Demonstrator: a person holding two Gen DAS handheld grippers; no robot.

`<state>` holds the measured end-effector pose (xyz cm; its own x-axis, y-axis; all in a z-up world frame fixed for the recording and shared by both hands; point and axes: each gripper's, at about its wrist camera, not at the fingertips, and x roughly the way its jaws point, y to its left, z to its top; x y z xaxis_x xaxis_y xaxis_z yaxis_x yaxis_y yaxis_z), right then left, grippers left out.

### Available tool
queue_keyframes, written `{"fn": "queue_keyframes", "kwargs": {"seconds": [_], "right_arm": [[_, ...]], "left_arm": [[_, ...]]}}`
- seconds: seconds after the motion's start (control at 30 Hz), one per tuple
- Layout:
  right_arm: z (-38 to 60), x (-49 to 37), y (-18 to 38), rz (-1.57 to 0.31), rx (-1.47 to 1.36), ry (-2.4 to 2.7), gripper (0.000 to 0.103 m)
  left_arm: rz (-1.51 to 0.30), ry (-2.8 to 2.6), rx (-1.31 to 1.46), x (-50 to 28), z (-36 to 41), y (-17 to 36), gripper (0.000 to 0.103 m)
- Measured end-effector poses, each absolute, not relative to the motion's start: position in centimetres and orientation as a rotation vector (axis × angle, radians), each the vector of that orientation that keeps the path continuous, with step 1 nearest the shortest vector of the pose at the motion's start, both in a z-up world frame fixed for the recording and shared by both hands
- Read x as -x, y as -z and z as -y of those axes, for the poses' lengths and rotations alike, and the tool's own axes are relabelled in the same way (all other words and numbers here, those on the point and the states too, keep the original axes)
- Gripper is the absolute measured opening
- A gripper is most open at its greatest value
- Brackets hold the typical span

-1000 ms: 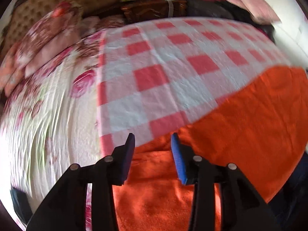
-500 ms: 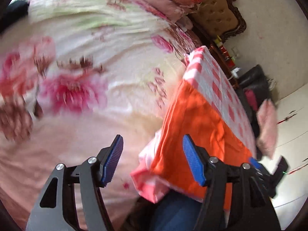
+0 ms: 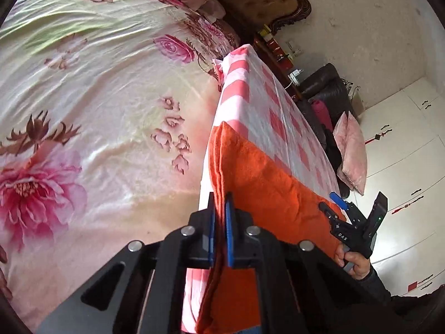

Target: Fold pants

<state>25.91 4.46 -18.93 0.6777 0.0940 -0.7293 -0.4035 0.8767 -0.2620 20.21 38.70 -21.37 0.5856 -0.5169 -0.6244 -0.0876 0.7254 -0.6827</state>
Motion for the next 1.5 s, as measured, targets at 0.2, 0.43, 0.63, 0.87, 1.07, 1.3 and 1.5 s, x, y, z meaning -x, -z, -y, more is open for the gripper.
{"fn": "queue_keyframes", "kwargs": {"seconds": [0.2, 0.43, 0.63, 0.87, 1.07, 1.3, 1.5], "right_arm": [[-6.6, -29.7, 18.9, -0.736, 0.499, -0.235, 0.072], [0.8, -24.1, 12.8, -0.637, 0.266, -0.235, 0.081], [17.7, -16.0, 11.3, -0.711, 0.109, 0.092, 0.088], [35.5, -11.7, 16.0, -0.935, 0.050, 0.529, 0.087], [37.2, -13.1, 18.1, -0.937, 0.023, 0.489, 0.088], [37.2, -14.3, 18.2, -0.921, 0.129, 0.499, 0.090], [37.2, -15.8, 17.8, -0.941, 0.187, 0.522, 0.091]], "left_arm": [[-0.950, 0.223, 0.730, -22.9, -39.3, 21.7, 0.011], [-0.891, 0.160, 0.904, -17.7, -41.7, 21.5, 0.062], [-0.910, 0.063, 1.021, -13.3, -41.4, 24.1, 0.057], [-0.815, -0.241, 0.271, -11.6, -29.1, 13.9, 0.065], [-0.911, -0.145, 0.013, -15.2, -15.9, 15.7, 0.069], [-1.038, -0.171, 0.024, -16.7, -13.3, 17.9, 0.062], [-1.060, -0.164, 0.034, -17.0, -13.8, 18.1, 0.064]]}}
